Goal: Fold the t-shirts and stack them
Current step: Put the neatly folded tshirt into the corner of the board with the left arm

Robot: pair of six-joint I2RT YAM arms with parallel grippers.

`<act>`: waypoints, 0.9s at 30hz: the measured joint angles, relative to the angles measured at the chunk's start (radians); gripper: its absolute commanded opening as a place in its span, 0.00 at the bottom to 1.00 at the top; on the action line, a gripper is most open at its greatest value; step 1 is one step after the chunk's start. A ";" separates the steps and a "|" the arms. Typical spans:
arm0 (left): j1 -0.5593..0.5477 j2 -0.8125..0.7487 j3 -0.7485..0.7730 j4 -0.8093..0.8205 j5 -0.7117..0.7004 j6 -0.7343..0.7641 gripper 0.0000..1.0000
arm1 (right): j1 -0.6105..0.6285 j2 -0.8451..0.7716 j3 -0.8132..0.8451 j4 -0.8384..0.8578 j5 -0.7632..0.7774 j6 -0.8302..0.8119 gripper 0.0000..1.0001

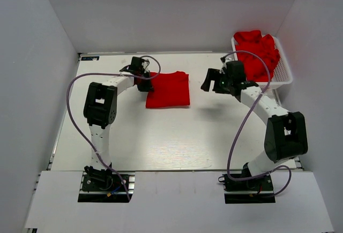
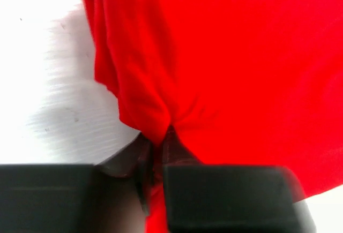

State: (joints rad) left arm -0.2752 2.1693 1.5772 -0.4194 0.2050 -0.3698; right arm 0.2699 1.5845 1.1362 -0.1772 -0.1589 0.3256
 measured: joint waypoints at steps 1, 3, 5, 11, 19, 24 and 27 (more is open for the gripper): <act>-0.001 0.002 0.004 0.000 0.003 0.005 0.00 | -0.001 -0.018 -0.023 0.002 0.011 0.000 0.90; 0.000 0.005 0.021 -0.022 -0.016 0.008 0.00 | -0.005 -0.043 -0.059 0.001 0.032 0.000 0.90; 0.003 0.016 0.050 -0.051 -0.054 0.012 0.00 | -0.010 -0.060 -0.087 0.003 0.053 0.001 0.90; 0.047 0.039 0.183 -0.187 -0.272 0.070 0.00 | -0.027 -0.097 -0.162 0.015 0.102 0.005 0.90; 0.170 0.069 0.352 -0.265 -0.498 0.214 0.00 | -0.034 -0.103 -0.170 0.028 0.173 -0.003 0.90; 0.248 0.181 0.524 -0.307 -0.589 0.267 0.00 | -0.035 -0.096 -0.167 0.042 0.201 -0.019 0.90; 0.289 0.220 0.555 -0.286 -0.647 0.323 0.00 | -0.036 -0.072 -0.149 0.050 0.210 -0.022 0.90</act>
State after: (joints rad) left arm 0.0139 2.3898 2.1319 -0.7059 -0.4423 -0.0463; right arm 0.2337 1.5127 0.9874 -0.1276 0.0509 0.3035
